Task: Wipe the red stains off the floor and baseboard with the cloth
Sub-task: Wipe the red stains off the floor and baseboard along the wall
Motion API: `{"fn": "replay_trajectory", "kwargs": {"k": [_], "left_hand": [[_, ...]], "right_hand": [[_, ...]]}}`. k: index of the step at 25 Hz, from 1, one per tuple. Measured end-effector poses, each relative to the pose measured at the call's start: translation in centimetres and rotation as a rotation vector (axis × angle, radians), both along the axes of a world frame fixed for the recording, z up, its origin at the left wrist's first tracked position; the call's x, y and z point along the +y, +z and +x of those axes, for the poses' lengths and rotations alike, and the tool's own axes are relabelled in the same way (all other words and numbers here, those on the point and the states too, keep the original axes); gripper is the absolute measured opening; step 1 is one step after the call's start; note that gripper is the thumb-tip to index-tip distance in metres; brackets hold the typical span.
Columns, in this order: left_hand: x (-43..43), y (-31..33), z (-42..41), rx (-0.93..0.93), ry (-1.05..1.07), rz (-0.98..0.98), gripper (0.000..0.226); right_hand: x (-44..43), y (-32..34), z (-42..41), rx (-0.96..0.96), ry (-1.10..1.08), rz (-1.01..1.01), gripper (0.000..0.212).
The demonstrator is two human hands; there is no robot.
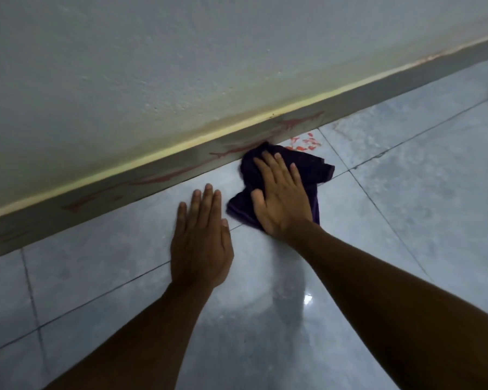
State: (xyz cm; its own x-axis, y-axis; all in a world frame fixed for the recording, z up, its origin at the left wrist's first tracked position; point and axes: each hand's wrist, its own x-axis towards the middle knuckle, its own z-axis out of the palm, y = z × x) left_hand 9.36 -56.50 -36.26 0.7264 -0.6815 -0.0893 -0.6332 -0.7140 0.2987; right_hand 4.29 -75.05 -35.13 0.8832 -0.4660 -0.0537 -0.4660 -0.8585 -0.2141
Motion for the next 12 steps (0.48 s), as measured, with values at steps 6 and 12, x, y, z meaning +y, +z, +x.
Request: {"fn": "replay_trajectory", "kwargs": {"k": [6, 12], "left_hand": [[0.2, -0.8, -0.1, -0.09, -0.008, -0.037, 0.061], [-0.2, -1.3, -0.1, -0.129, -0.008, -0.019, 0.061]], "right_hand": [[-4.3, -0.1, -4.1, 0.009, -0.174, -0.011, 0.074], [-5.1, 0.7, 1.6, 0.039, -0.419, 0.005, 0.074]]}}
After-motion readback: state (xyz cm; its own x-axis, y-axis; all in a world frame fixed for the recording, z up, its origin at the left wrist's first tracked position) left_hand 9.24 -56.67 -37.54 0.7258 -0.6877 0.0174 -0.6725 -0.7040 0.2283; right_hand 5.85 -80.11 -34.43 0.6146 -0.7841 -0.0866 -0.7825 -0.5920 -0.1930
